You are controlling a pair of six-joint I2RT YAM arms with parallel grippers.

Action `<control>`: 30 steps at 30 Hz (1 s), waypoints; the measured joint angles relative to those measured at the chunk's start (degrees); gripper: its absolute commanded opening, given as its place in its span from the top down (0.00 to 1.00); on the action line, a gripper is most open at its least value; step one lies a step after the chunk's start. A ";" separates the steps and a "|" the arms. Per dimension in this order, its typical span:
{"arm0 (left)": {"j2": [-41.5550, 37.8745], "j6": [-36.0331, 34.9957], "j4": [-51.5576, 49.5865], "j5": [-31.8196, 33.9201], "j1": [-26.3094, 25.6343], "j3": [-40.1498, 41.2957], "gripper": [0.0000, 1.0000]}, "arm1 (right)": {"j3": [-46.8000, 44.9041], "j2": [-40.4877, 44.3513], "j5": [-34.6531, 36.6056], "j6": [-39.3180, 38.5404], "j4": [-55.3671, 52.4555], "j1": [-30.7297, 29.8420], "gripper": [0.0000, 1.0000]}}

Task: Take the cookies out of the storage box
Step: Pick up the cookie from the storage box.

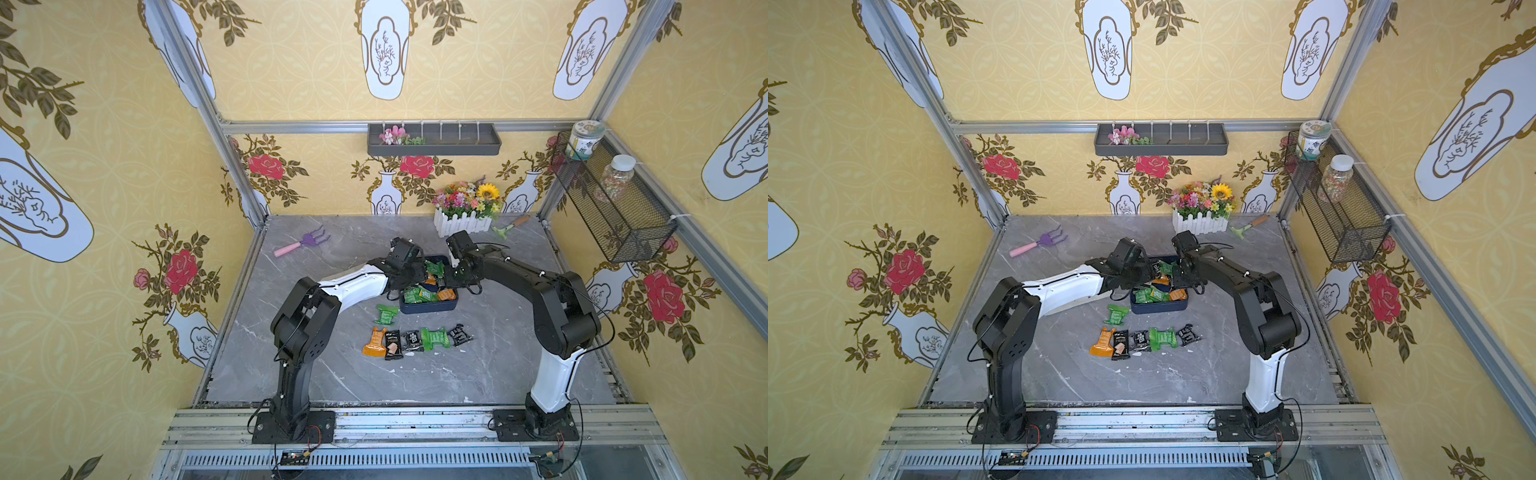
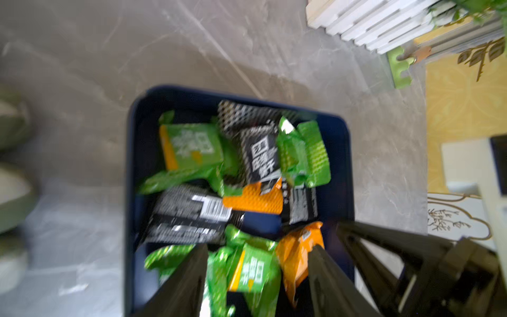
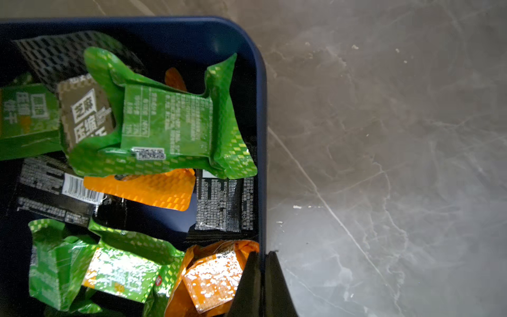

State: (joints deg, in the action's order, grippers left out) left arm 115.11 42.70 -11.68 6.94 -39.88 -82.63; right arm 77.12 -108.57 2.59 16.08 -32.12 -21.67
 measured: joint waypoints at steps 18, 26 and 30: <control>12.83 -5.27 -5.97 7.26 0.11 -15.41 0.49 | 0.00 0.28 -0.13 0.02 -0.87 0.00 0.92; 15.10 -6.21 -7.54 7.50 0.11 -18.01 0.46 | 0.00 0.28 -0.15 0.15 -0.87 -0.02 0.92; 15.50 -6.14 -7.61 6.56 0.04 -18.53 0.42 | 0.02 0.28 -0.09 0.17 -0.92 -0.17 0.92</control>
State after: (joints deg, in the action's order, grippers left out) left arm 130.61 36.56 -19.29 13.50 -39.83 -101.16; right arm 77.14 -108.29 2.50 16.25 -33.04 -21.85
